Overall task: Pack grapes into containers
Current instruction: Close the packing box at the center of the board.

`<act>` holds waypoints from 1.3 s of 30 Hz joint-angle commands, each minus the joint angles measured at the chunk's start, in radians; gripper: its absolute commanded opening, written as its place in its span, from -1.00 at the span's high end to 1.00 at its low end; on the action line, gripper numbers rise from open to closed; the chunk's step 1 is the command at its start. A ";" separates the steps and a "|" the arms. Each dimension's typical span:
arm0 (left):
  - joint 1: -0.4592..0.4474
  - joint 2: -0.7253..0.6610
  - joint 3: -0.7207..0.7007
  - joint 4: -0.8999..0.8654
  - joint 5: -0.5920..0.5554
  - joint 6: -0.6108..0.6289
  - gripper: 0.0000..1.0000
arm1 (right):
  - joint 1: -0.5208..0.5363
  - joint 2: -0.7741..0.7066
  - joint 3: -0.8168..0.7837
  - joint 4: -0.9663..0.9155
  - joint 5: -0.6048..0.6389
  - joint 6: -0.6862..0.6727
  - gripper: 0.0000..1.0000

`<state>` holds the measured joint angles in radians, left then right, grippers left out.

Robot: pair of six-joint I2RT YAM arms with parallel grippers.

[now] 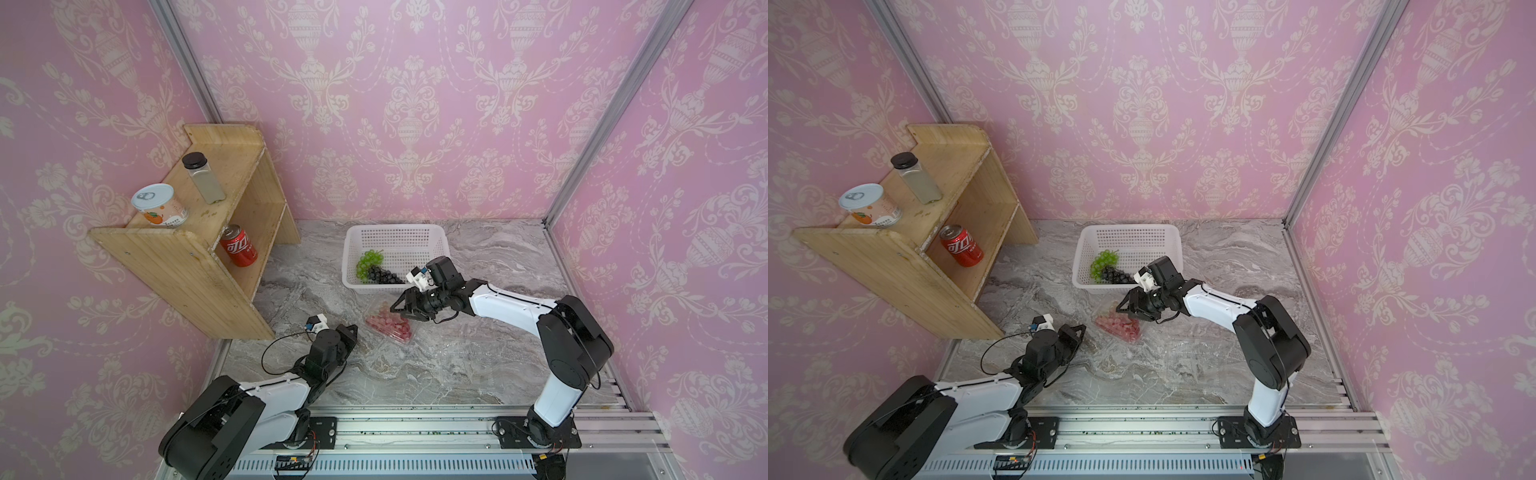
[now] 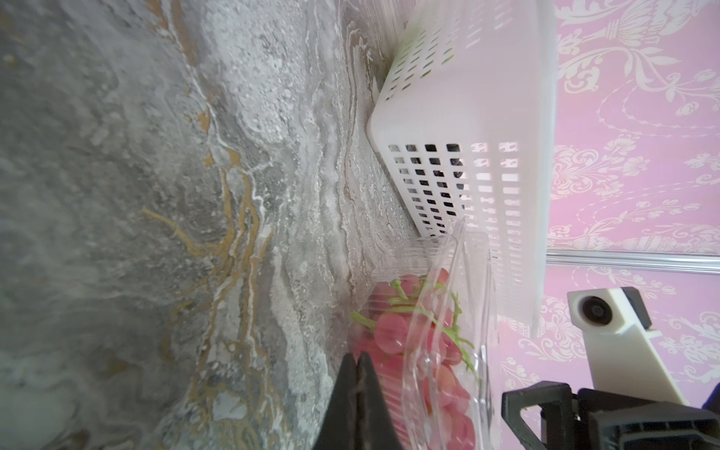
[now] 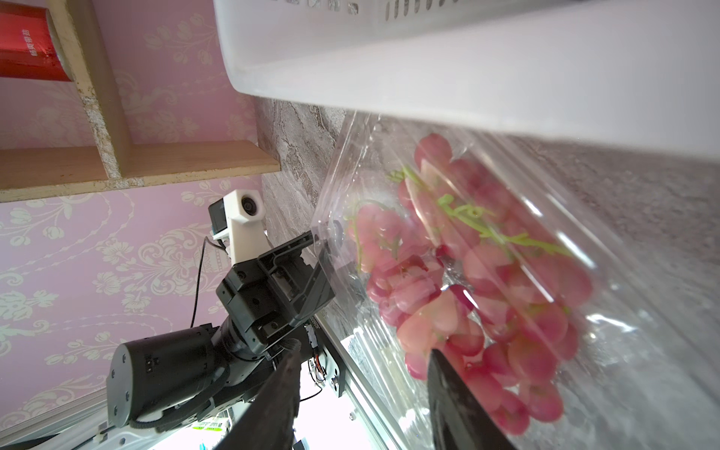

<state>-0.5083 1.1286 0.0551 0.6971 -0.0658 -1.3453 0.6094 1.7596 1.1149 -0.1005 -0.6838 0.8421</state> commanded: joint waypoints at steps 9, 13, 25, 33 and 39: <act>-0.009 -0.323 -0.002 -0.343 -0.056 0.031 0.16 | 0.006 -0.090 -0.006 -0.041 0.013 -0.012 -0.08; -0.009 -0.227 -0.011 -0.201 -0.024 0.029 0.00 | 0.006 -0.076 -0.004 -0.034 0.009 -0.009 -0.07; -0.012 0.026 -0.011 0.164 0.018 0.017 0.11 | 0.010 -0.027 -0.018 0.018 0.007 0.015 -0.05; -0.016 0.040 0.006 0.145 0.020 0.020 0.25 | 0.012 -0.013 -0.023 0.023 0.004 0.018 -0.04; -0.021 0.095 0.020 0.189 0.031 0.010 0.34 | 0.012 -0.008 -0.023 0.022 0.004 0.017 -0.04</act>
<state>-0.5217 1.2015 0.0528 0.8444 -0.0570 -1.3266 0.6117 1.7332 1.1019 -0.0837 -0.6807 0.8425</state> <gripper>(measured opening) 0.335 0.524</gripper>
